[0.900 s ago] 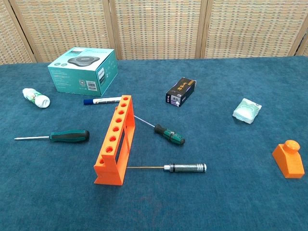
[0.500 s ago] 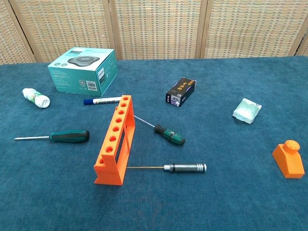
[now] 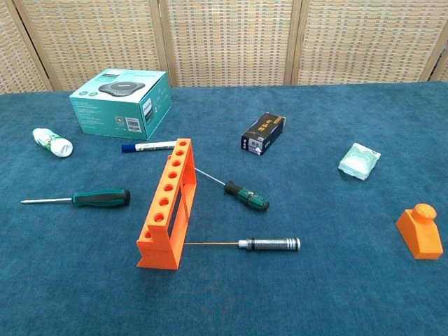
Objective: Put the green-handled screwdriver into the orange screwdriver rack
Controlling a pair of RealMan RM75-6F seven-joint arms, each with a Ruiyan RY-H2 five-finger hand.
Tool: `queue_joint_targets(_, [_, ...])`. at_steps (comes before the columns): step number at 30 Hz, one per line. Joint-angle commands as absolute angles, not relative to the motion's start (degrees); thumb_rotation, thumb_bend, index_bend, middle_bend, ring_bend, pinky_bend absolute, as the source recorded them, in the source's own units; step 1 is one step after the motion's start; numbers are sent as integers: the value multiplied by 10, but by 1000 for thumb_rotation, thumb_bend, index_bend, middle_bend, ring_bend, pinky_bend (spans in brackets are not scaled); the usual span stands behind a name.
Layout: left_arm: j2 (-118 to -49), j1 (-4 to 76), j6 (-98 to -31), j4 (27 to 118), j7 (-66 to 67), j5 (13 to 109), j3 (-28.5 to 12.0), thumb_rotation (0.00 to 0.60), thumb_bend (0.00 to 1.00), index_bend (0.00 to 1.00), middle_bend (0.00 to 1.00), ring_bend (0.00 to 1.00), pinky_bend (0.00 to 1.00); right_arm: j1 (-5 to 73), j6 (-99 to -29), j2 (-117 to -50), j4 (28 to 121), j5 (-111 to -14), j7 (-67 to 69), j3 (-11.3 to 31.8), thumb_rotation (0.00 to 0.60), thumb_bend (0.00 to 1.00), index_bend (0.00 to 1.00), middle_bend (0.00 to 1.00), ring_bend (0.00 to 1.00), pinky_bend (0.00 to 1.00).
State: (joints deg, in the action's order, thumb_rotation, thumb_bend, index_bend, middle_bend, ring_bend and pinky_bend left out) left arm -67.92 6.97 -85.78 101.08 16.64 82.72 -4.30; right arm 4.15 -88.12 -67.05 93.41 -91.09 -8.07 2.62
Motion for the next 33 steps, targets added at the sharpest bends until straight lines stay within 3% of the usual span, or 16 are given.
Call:
queue_joint_targets(1, [-679, 69, -859, 1012, 167, 828, -43, 600, 97, 74, 0, 0, 0, 42, -880, -671, 933, -911, -80, 26, 600, 231, 85, 0, 0, 0])
queue_joint_targets(5, [-680, 69, -859, 1013, 173, 829, -41, 600, 98, 74, 0, 0, 0, 42, -882, -671, 932, -913, -79, 26, 600, 231, 78, 0, 0, 0])
queue_joint_targets(9, [-681, 70, -857, 1014, 176, 829, -41, 600, 97, 74, 0, 0, 0, 42, -888, -673, 929, -918, -75, 28, 600, 231, 10, 0, 0, 0])
queue_joint_targets(21, [-680, 86, -833, 1035, 178, 819, -48, 600, 103, 92, 0, 0, 0, 39, -893, -671, 929, -915, -68, 30, 600, 232, 3, 0, 0, 0])
queue_joint_targets(33, [-688, 158, -743, 1106, 199, 732, -97, 600, 142, 325, 0, 0, 0, 38, -894, -669, 931, -913, -66, 32, 600, 232, 3, 0, 0, 0])
